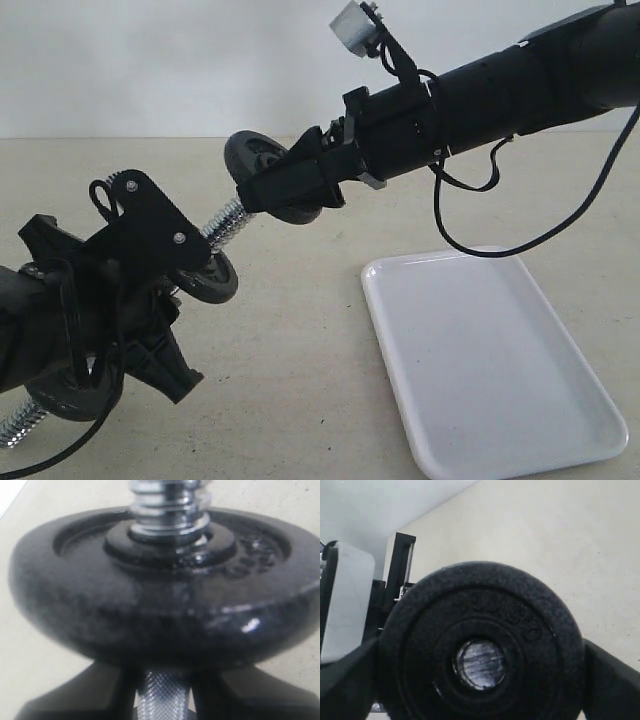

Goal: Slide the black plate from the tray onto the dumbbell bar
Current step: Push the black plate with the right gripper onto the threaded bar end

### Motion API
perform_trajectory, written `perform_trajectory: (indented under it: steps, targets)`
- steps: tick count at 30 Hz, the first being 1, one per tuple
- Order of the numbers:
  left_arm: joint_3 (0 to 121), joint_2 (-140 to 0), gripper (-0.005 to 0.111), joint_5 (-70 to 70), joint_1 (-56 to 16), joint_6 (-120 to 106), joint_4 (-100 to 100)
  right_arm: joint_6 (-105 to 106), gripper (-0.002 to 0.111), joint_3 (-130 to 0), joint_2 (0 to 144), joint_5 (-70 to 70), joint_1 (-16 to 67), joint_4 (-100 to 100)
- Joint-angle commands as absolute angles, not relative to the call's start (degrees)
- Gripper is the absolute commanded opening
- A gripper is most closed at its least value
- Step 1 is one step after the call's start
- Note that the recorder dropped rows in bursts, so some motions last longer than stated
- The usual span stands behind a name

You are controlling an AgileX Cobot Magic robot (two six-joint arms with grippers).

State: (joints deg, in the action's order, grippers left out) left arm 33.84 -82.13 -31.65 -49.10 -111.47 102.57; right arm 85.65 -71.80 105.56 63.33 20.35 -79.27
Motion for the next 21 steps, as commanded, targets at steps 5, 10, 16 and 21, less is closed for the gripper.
perform_trajectory:
  steps: [5, 10, 16, 21]
  targets:
    - [38.5, -79.8, 0.004, -35.5, -49.2, -109.3, 97.7, 85.8, 0.0, -72.0, 104.7, 70.0, 20.5, -83.1]
    - [39.6, -79.8, 0.004, -35.5, -49.2, -109.3, 97.7, 85.4, 0.0, -72.0, 104.7, 70.0, 20.5, -83.3]
    - [40.7, -79.8, 0.004, -35.5, -49.2, -109.3, 97.6, 85.4, 0.0, -72.0, 104.7, 70.0, 20.5, -83.2]
    - [40.7, -79.8, 0.004, -35.5, -49.2, -109.3, 97.2, 85.2, 0.0, -72.0, 104.7, 70.0, 20.5, -83.0]
